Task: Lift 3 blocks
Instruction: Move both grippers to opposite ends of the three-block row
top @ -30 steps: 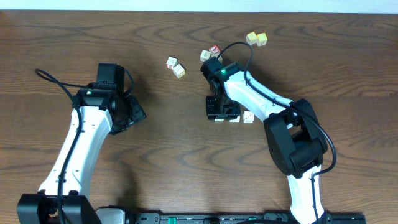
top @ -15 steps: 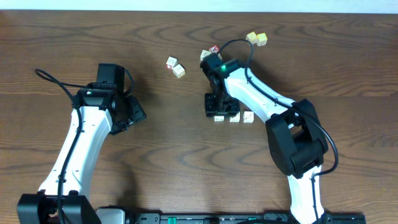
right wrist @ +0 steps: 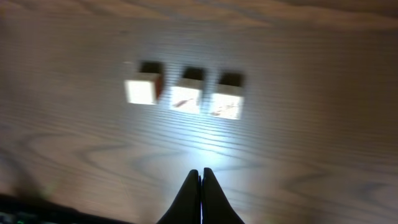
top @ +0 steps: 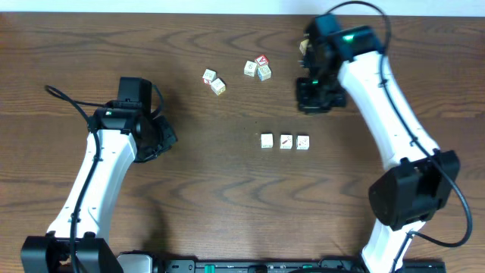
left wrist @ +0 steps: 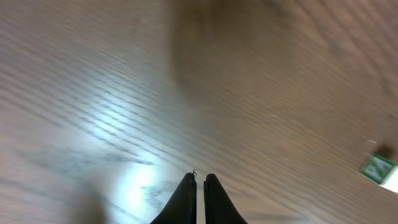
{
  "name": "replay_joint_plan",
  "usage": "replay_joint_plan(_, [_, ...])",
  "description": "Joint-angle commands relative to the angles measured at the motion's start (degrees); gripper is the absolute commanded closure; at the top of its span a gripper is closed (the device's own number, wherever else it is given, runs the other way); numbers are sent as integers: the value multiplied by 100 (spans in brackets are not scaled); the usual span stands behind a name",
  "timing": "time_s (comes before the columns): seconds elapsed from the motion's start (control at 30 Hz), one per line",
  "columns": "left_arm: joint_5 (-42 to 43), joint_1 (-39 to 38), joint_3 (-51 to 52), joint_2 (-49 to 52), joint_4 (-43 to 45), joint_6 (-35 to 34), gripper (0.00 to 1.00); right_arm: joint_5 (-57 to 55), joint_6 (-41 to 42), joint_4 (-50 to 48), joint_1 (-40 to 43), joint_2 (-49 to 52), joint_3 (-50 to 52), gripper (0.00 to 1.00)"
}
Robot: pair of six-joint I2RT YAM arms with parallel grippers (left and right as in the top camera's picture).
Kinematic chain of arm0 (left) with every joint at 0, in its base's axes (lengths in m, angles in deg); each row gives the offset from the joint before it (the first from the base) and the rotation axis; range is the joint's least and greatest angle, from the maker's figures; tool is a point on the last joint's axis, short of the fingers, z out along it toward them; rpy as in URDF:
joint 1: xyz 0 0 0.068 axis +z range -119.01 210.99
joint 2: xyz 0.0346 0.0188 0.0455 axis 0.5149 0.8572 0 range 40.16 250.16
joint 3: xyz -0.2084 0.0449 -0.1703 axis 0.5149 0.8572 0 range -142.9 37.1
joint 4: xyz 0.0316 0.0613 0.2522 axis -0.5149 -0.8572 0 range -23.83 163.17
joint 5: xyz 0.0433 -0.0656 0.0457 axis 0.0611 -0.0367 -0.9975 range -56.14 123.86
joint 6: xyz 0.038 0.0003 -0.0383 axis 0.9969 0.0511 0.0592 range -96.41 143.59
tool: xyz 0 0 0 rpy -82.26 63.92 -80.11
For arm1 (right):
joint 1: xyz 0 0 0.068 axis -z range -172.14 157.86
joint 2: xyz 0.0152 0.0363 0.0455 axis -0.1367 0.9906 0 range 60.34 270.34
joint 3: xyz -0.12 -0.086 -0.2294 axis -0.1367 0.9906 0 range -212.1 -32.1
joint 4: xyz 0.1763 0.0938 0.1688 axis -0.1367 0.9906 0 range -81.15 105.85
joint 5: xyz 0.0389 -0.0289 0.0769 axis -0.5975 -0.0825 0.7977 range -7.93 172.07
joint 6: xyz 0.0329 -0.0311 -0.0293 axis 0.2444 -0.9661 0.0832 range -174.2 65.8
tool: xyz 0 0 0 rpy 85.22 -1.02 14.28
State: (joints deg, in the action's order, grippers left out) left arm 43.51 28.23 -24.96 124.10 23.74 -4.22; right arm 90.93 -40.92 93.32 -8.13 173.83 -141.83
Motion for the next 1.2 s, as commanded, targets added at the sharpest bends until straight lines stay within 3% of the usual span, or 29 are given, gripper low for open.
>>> replay_joint_plan(0.0, [793,-166,-2,146,175,382,93,-2,-745,4,306,76,494,99])
replay_joint_plan(0.13, [1624,-651,-4,417,695,616,93,9,-732,-706,573,79,1443,99])
replay_joint_plan(0.33, [1700,-1386,-15,1001,1292,588,93,179,-649,-1495,903,79,2334,99])
replay_joint_plan(0.63, [1696,-1757,-804,2124,1403,745,93,354,-651,-1574,1226,79,2520,99])
replay_joint_plan(1.17, [1591,-2267,-868,2520,2308,533,93,1311,-280,-2804,1145,79,3405,99])
